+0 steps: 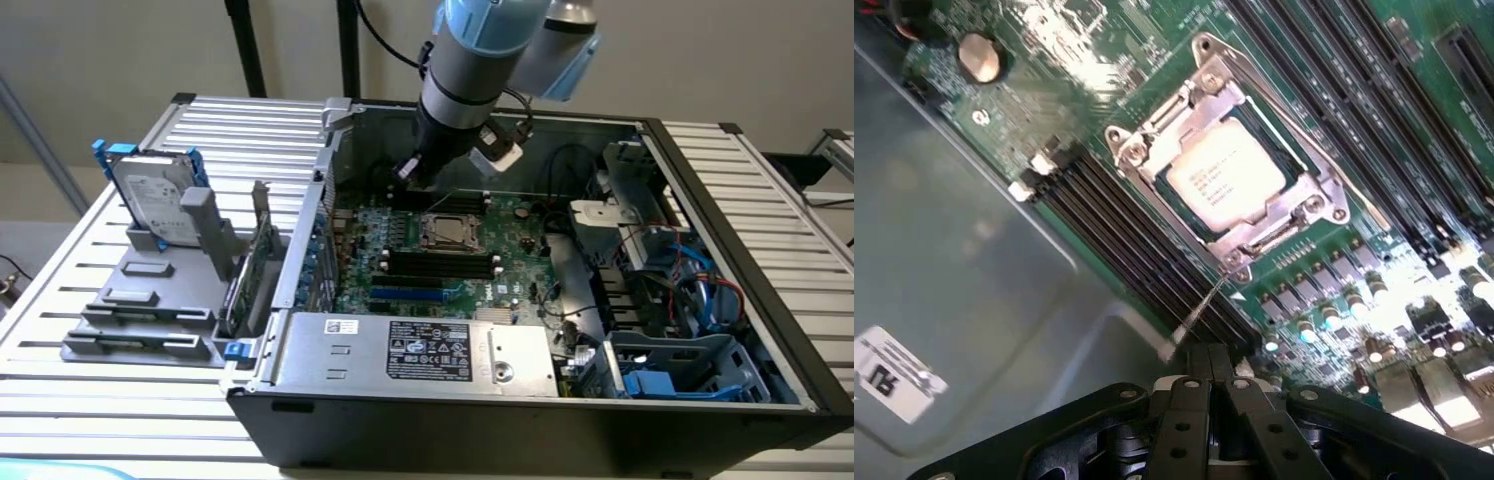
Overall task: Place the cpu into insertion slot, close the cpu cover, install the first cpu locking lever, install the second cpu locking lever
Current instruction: 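Install the first cpu locking lever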
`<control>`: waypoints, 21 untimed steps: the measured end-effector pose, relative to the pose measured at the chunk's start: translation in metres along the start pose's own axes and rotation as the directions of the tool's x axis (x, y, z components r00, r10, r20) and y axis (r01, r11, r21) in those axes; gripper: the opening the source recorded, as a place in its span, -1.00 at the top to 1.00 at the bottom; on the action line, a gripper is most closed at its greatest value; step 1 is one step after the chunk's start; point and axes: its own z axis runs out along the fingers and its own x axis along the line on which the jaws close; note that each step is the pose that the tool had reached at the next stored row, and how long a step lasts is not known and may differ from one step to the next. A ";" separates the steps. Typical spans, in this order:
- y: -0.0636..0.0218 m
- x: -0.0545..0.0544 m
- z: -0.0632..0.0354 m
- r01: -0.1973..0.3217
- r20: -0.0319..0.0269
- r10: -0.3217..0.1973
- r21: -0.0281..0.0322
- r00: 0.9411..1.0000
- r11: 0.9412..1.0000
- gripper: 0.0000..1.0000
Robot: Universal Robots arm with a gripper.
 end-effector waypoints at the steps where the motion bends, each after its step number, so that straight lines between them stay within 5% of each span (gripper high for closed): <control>1: 0.0021 0.002 -0.0004 0.000 0.000 0.000 0.000 1.000 1.000 0.79; 8: 0.0073 0.003 0.0053 -0.005 -0.008 0.005 -0.008 1.000 1.000 0.79; 18: 0.0094 0.001 0.0192 -0.005 -0.006 0.005 -0.012 1.000 1.000 0.79; 21: 0.0104 0.001 0.0237 -0.006 -0.002 0.006 -0.017 1.000 1.000 0.79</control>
